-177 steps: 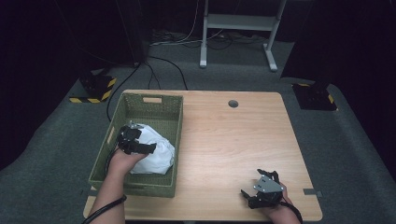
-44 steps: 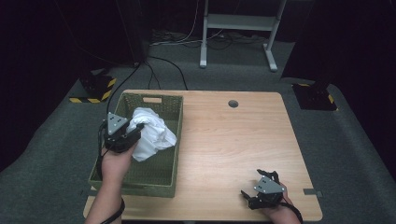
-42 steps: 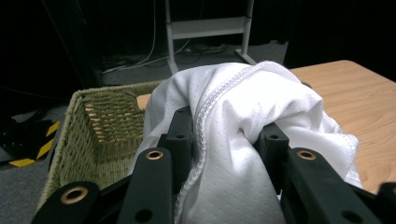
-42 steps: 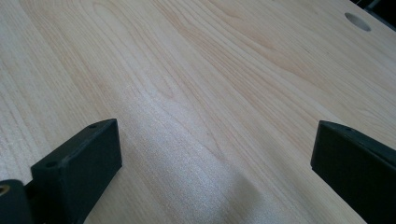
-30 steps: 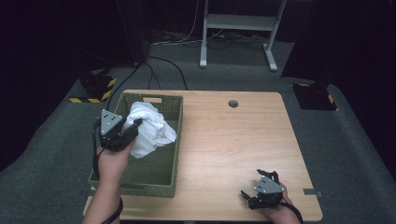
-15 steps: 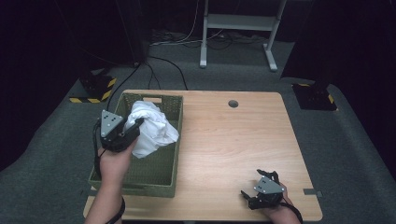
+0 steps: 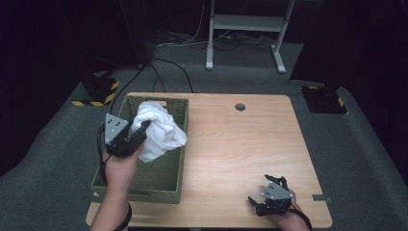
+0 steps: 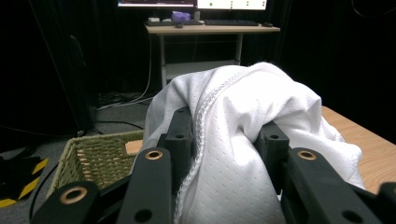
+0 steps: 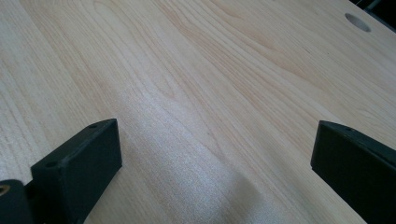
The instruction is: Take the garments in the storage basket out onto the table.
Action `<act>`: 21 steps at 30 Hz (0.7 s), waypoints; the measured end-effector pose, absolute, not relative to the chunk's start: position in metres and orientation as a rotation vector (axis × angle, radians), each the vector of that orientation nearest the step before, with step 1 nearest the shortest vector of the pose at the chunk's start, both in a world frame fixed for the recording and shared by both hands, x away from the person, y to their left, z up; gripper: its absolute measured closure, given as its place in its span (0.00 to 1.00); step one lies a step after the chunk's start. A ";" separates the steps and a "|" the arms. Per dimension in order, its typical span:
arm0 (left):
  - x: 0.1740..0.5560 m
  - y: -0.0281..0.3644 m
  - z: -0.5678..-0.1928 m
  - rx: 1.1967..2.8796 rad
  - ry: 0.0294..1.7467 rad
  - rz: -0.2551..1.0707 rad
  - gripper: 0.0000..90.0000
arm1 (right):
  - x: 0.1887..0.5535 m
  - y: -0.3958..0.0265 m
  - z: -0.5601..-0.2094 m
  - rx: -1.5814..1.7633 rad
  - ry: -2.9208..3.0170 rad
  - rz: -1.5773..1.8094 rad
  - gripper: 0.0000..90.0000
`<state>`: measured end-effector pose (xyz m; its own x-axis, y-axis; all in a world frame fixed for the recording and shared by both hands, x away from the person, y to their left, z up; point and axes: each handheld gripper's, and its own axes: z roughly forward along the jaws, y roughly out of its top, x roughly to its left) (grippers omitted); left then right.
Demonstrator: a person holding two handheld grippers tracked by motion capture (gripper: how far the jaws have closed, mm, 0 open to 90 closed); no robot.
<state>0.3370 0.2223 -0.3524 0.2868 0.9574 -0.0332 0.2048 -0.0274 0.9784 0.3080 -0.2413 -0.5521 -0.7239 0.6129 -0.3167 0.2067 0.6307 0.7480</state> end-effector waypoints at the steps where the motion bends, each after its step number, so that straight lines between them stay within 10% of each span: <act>1: 0.336 0.220 -0.350 1.480 1.126 0.879 0.72 | 0.308 -0.241 -0.552 0.640 2.293 0.955 0.01; 21: 0.333 0.202 -0.334 1.475 1.068 0.882 0.73 | 0.308 -0.242 -0.552 0.643 2.292 0.962 0.01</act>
